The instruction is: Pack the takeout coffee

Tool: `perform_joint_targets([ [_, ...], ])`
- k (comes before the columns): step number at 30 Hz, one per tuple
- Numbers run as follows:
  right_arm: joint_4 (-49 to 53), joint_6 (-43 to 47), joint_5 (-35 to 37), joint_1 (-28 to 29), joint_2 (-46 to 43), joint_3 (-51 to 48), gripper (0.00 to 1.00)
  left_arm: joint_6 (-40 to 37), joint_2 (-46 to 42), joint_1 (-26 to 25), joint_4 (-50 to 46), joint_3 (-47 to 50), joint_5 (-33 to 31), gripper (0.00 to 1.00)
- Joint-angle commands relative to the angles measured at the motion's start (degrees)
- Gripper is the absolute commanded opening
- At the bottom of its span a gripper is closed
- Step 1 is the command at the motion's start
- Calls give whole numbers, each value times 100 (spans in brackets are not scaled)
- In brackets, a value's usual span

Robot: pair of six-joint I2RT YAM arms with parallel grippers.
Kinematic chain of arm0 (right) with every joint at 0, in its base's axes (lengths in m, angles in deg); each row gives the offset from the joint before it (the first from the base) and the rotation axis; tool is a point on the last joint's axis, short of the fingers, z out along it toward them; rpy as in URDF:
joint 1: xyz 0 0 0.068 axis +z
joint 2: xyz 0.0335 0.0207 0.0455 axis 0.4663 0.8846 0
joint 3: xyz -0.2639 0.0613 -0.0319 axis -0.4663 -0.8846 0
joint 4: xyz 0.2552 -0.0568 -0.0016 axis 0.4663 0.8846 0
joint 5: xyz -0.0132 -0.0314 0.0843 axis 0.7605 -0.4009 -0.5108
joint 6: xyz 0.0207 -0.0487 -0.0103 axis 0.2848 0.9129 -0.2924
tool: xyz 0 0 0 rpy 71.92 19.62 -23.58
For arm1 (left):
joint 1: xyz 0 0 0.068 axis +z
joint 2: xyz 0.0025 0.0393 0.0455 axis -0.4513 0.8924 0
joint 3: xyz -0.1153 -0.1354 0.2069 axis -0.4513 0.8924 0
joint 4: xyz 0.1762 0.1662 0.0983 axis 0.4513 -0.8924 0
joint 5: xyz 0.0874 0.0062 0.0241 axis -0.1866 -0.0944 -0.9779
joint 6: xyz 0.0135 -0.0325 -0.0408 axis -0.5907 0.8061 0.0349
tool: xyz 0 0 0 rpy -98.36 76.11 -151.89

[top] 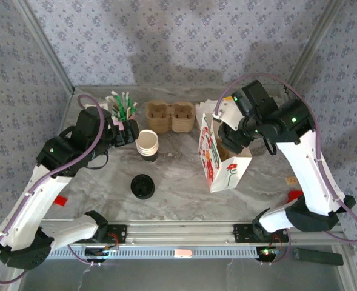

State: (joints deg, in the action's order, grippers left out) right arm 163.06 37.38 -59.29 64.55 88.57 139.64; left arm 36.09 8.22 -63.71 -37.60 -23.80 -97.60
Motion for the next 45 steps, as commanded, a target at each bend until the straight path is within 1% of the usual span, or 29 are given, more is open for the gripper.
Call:
perform_joint_targets([
  [1,208,-500,-163,-114,191,69,86,-128,-134,-38,202,109,-151,100],
  [8,542,-1296,-173,-202,393,106,86,-111,-242,-36,269,282,-193,100],
  [17,1108,-2555,-82,-221,625,170,85,-199,-294,-38,260,334,-267,100],
  [22,1332,-3079,-190,-232,780,224,85,-216,-371,-34,251,400,-340,100],
  [27,1336,-3340,-336,-230,770,173,85,-214,-426,-37,236,454,-383,99],
  [37,1311,-3687,-416,-241,697,-434,85,-260,-426,-34,252,477,-427,100],
  [45,1244,-3769,-462,-336,652,-751,86,-278,-438,-29,252,490,-449,100],
])
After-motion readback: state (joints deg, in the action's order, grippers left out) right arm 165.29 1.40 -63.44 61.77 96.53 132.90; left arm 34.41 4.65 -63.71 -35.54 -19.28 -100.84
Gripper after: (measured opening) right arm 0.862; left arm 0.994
